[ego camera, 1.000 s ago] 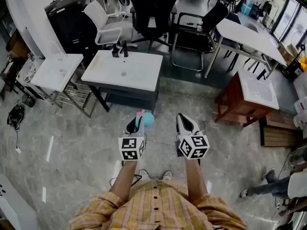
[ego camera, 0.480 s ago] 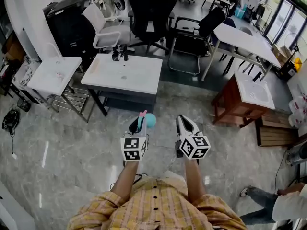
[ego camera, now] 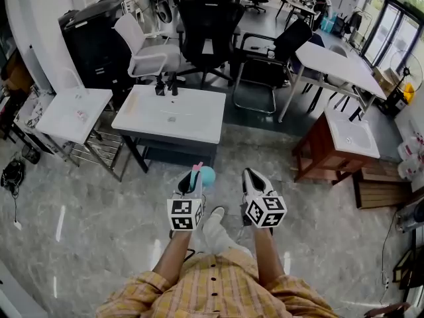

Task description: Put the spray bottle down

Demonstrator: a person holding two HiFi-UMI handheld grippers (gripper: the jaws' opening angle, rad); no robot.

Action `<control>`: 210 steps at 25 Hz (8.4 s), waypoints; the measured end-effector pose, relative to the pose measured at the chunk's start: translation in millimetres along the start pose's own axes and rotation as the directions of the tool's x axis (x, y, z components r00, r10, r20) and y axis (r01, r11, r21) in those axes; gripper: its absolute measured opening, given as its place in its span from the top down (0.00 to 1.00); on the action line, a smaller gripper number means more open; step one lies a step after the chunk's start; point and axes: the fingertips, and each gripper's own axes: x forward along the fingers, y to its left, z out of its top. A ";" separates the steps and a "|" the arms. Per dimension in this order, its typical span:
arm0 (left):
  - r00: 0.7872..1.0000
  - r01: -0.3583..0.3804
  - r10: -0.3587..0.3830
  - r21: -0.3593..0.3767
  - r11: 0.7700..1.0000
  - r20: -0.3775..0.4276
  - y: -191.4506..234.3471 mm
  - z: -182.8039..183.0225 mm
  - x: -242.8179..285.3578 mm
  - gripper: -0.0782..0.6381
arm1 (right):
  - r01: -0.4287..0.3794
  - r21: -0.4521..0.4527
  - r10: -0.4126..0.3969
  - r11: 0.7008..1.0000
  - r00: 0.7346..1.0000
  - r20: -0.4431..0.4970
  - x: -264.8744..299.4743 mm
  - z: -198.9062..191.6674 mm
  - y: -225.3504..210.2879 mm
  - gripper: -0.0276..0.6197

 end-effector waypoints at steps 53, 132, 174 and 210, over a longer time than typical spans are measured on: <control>0.977 0.077 -0.060 0.078 0.994 -0.204 106.0 33.8 392.0 0.79 | 0.057 0.105 -0.039 0.993 0.987 -0.158 344.8 24.7 -182.5 0.96; 0.897 0.279 -0.217 0.113 0.954 -0.386 124.9 -8.8 615.8 0.79 | 0.230 0.189 -0.177 0.955 0.949 -0.262 448.9 -20.3 -256.6 0.96; 0.958 0.200 -0.167 0.126 0.972 -0.231 128.4 49.1 519.9 0.84 | 0.186 0.115 -0.163 0.976 0.969 -0.186 406.3 14.4 -198.3 0.96; 0.973 0.211 -0.195 0.140 0.967 -0.120 110.1 72.4 412.2 0.90 | 0.149 0.064 -0.144 0.987 0.986 -0.082 349.8 53.6 -165.8 0.96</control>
